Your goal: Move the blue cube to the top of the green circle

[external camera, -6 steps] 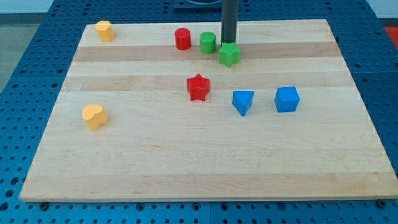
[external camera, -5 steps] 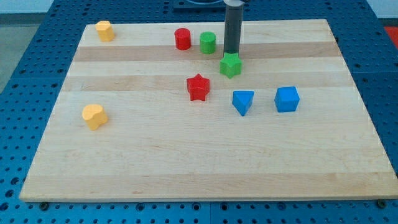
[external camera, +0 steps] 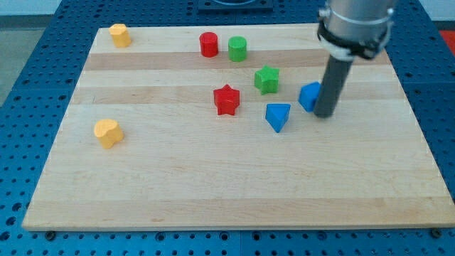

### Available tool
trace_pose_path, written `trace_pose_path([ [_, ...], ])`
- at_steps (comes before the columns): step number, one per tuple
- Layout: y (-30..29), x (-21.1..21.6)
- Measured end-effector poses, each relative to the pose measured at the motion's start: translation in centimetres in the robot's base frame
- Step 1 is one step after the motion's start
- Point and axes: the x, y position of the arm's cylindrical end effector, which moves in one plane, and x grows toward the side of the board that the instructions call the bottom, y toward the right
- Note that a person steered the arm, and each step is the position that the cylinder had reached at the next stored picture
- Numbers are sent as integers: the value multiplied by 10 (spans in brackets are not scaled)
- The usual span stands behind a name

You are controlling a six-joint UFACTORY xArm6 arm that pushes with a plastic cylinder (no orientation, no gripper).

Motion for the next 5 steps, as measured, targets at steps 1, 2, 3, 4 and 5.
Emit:
trace_pose_path([
  [1, -40, -57],
  [2, -61, -93],
  [3, -76, -133],
  [4, -79, -170],
  [5, -89, -172],
])
